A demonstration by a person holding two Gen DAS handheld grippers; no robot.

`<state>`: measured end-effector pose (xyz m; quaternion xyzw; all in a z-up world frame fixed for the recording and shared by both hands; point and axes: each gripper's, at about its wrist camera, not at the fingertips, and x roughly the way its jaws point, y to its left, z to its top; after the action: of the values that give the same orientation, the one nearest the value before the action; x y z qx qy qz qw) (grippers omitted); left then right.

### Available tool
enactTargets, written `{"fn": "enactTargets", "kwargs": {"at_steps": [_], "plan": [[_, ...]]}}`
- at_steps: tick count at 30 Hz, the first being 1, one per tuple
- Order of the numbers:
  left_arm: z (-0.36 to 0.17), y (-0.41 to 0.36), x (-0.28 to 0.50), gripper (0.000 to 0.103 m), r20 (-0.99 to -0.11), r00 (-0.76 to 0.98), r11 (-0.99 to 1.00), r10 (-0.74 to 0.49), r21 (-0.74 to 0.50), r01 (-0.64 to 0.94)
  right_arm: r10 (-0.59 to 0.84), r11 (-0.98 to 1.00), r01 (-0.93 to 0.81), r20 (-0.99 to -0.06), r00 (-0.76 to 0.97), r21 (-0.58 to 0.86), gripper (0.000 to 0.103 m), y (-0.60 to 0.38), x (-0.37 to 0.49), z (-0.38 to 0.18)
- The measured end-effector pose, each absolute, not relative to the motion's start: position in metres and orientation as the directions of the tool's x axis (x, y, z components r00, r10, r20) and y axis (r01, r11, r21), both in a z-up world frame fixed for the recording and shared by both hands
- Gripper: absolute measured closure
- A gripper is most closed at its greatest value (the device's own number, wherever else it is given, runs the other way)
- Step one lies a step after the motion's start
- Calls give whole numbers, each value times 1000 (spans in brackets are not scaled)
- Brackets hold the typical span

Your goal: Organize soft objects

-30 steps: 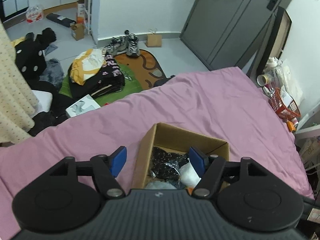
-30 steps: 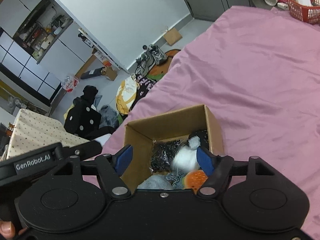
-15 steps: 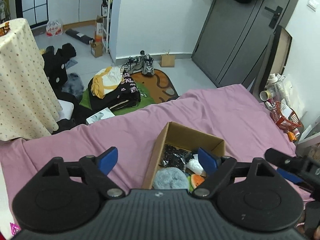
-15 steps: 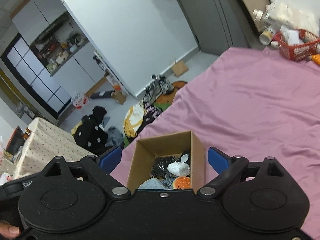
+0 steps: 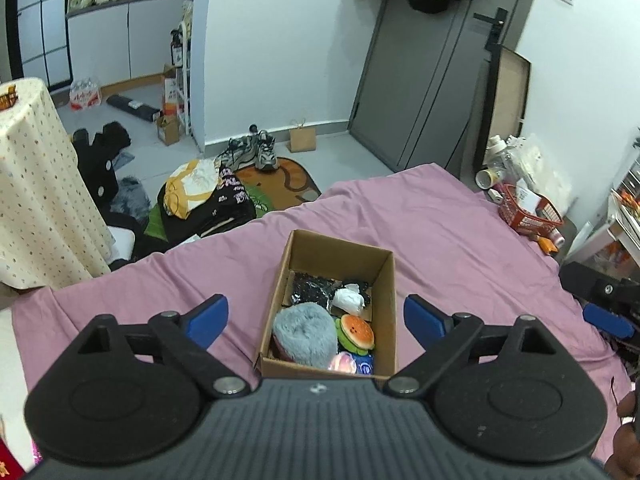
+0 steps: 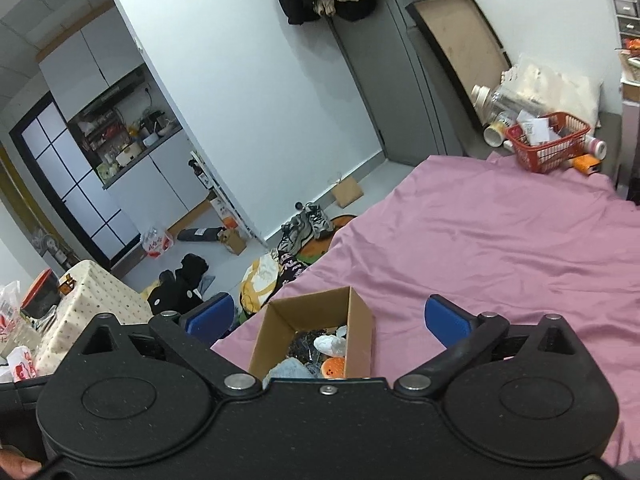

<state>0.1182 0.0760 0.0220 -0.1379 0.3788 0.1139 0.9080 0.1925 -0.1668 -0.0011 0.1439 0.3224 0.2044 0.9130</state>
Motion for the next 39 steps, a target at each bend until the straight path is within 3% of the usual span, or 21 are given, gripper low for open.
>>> {"fn": "enactTargets", "kwargs": {"at_steps": [20, 39], "plan": [[46, 37, 24, 6, -634, 772, 972, 41, -155, -178, 376, 909, -233, -439, 816, 346, 0, -202, 84, 12], [26, 32, -37, 1, -612, 790, 982, 30, -130, -138, 321, 942, -232, -446, 835, 244, 0, -195, 20, -6]]}}
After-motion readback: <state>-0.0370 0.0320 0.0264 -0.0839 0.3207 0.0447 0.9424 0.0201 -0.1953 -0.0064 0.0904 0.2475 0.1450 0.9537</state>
